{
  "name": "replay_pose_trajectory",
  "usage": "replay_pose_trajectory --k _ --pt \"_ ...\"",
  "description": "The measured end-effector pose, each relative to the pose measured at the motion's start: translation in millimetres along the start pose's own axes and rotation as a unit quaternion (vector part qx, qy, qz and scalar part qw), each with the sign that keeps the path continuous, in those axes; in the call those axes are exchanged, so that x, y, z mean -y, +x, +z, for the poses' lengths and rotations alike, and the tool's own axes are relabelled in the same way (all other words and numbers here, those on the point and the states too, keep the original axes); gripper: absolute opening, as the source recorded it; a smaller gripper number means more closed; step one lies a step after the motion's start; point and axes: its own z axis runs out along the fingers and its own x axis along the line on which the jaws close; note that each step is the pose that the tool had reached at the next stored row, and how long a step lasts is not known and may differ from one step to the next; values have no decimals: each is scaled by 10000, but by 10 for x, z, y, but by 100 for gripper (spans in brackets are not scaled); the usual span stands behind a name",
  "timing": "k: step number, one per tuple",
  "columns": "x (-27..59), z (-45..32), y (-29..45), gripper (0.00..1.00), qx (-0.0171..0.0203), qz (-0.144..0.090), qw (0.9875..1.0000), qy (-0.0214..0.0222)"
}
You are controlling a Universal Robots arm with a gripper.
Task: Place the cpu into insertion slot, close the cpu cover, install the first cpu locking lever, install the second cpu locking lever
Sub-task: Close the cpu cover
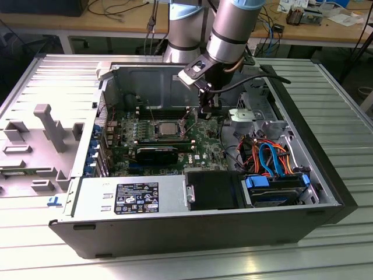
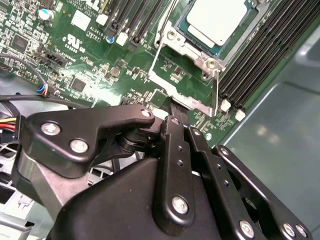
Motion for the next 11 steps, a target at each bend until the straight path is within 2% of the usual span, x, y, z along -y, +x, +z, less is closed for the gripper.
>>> replay_pose_trajectory --k 4,11 --pt "43 7 3 11 1 -90 10000 0" --pt "83 13 3 11 -2 -104 9999 0"
